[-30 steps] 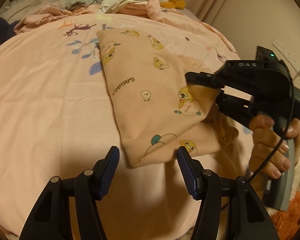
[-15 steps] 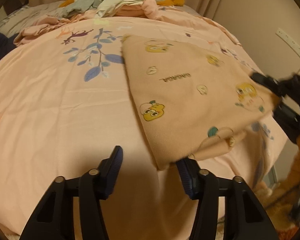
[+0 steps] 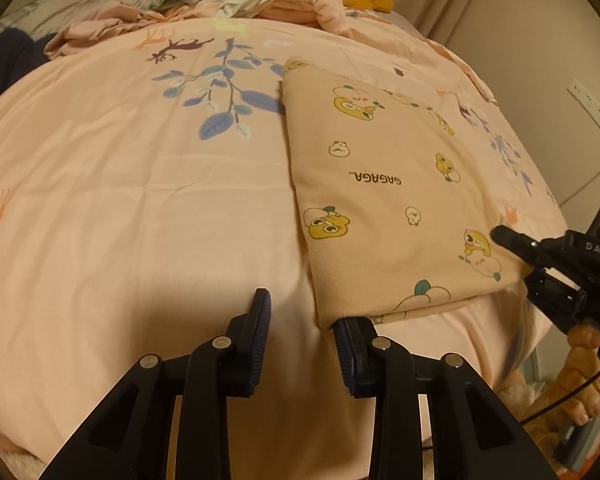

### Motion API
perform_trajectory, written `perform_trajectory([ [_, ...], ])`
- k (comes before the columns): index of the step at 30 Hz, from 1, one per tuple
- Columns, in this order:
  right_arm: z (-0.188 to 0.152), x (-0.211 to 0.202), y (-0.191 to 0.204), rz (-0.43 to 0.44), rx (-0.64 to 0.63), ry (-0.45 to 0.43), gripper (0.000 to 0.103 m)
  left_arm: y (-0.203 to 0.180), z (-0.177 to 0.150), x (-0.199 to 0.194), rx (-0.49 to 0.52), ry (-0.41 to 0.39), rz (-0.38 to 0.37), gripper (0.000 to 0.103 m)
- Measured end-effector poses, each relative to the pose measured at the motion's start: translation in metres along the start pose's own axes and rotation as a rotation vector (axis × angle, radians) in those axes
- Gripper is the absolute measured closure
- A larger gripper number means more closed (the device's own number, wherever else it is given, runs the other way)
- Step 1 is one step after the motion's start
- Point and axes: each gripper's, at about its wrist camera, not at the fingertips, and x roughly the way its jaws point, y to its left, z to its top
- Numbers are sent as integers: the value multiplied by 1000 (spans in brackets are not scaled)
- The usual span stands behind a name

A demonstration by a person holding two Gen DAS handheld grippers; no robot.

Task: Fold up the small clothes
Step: 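Release the romper edge with the right gripper and pull both grippers back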

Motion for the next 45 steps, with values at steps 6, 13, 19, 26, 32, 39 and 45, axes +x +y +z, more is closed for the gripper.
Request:
perform_trajectory([
  [6, -14, -21, 8, 11, -22, -7, 90, -3, -2, -6, 11, 4, 29, 69],
  [13, -31, -18, 30, -5, -152, 49, 85, 7, -2, -5, -47, 25, -2, 69],
  [19, -42, 4, 38, -2, -167, 152, 83, 3, -4, -10, -11, 24, 27, 69],
  [26, -45, -13, 58, -23, -261, 114, 83, 5, 5, -51, 22, -100, 75, 82],
  [32, -33, -11, 65, -61, -295, 56, 83, -12, 31, -63, 76, -209, -50, 83],
  [39, -28, 31, 58, -124, -290, 151, 85, -27, 23, 5, 77, -15, -70, 83],
  [45, -30, 41, 22, -91, -176, 182, 89, -21, 9, 10, 82, 15, -60, 83],
])
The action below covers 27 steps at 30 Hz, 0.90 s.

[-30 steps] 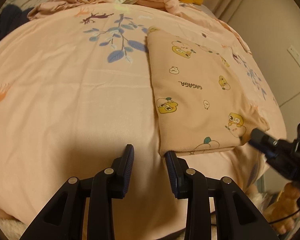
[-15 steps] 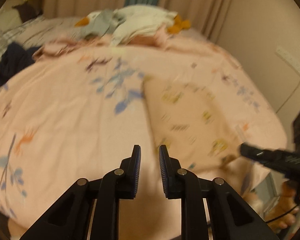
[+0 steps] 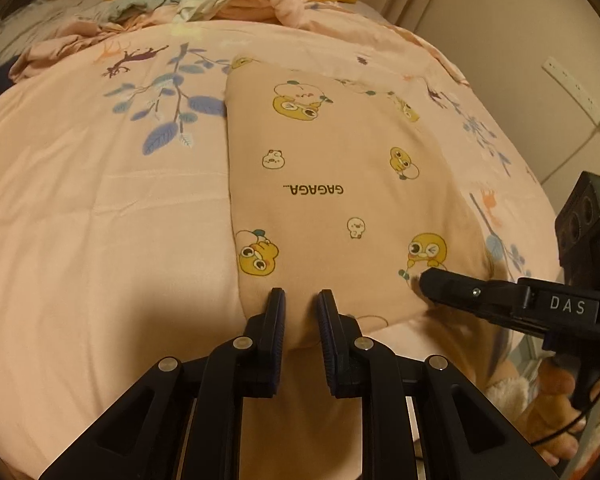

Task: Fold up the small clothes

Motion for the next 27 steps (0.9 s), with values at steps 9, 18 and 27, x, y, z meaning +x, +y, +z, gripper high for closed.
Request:
perform_trajectory([
  [9, -16, -4, 10, -74, -59, -3, 94, -2, -5, 0, 7, -4, 21, 83],
  [18, -15, 1, 12, -118, -77, 0, 94, 3, -8, -3, -9, 1, 2, 83],
  [27, -20, 0, 5, -102, -55, 27, 94, -4, -12, -2, 32, -10, 35, 83],
])
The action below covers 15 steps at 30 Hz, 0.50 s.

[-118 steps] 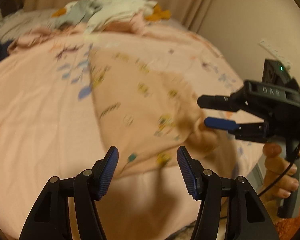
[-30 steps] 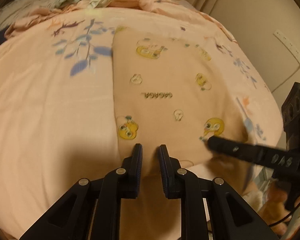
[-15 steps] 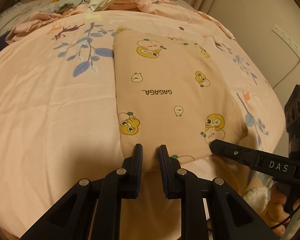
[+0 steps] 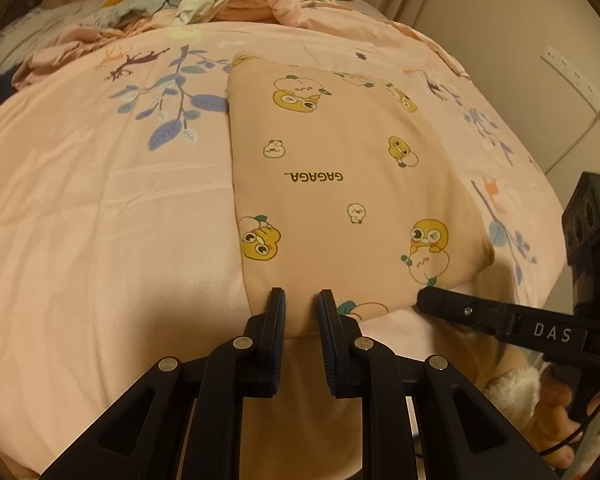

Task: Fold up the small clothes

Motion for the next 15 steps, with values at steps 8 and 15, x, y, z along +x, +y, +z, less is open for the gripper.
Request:
perform_trajectory([
  [8, -1, 0, 3, -18, -17, -3, 94, 2, 0, 0, -8, -1, -9, 83],
  [15, -1, 0, 6, -32, -21, -3, 94, 3, -1, 0, -13, 0, -13, 83],
])
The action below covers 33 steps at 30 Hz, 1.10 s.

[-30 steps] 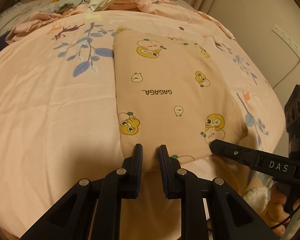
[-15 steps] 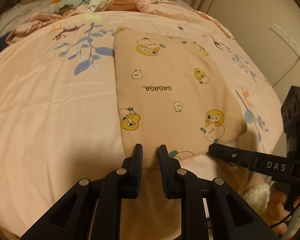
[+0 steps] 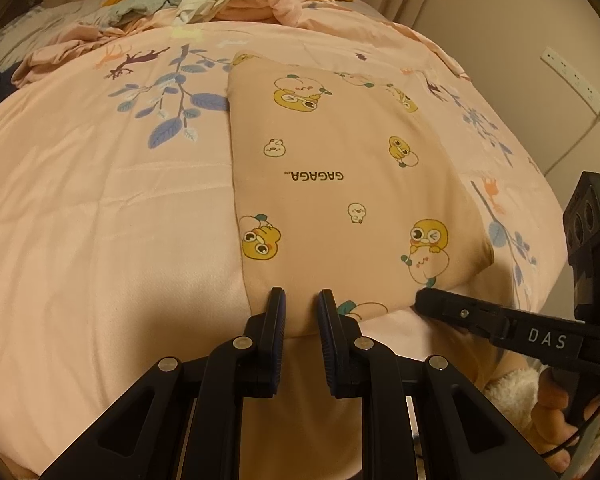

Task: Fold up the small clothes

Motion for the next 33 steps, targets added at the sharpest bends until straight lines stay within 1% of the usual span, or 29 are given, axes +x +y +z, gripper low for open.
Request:
perform_trajectory([
  [6, 1, 2, 8, -51, -38, -6, 94, 2, 1, 0, -4, 0, -9, 83],
  [11, 2, 3, 6, -52, -40, -11, 94, 2, 0, 0, -10, -2, -11, 83],
  [14, 1, 2, 6, -56, -39, -10, 93, 6, 2, -2, -39, 7, -39, 83],
  [17, 0, -1, 9, -60, -27, -14, 90, 14, 9, -10, -96, 26, -94, 83],
  [19, 2, -5, 13, -65, -32, -1, 87, 17, 17, -23, -97, -6, -98, 83],
  [20, 3, -8, 15, -68, -36, 2, 82, 17, 22, -31, -86, -36, -85, 83],
  [22, 8, -19, 21, -70, -50, -19, 81, 16, 31, -44, -66, -93, -79, 83],
  [24, 18, -34, 27, -53, -78, -69, 80, 17, 48, -51, -58, -134, -95, 83],
  [27, 40, -50, 30, -9, -85, -124, 78, 20, 75, -43, -75, -144, -120, 83],
  [29, 61, -55, 29, -9, -77, -156, 78, 22, 90, -33, -95, -139, -126, 83],
  [30, 76, -55, 28, -17, -78, -173, 79, 23, 101, -25, -105, -129, -142, 83],
  [32, 98, -52, 25, -25, -67, -183, 79, 27, 113, -16, -120, -117, -179, 83],
  [33, 109, -49, 22, -28, -57, -182, 81, 29, 117, -11, -130, -114, -183, 83],
])
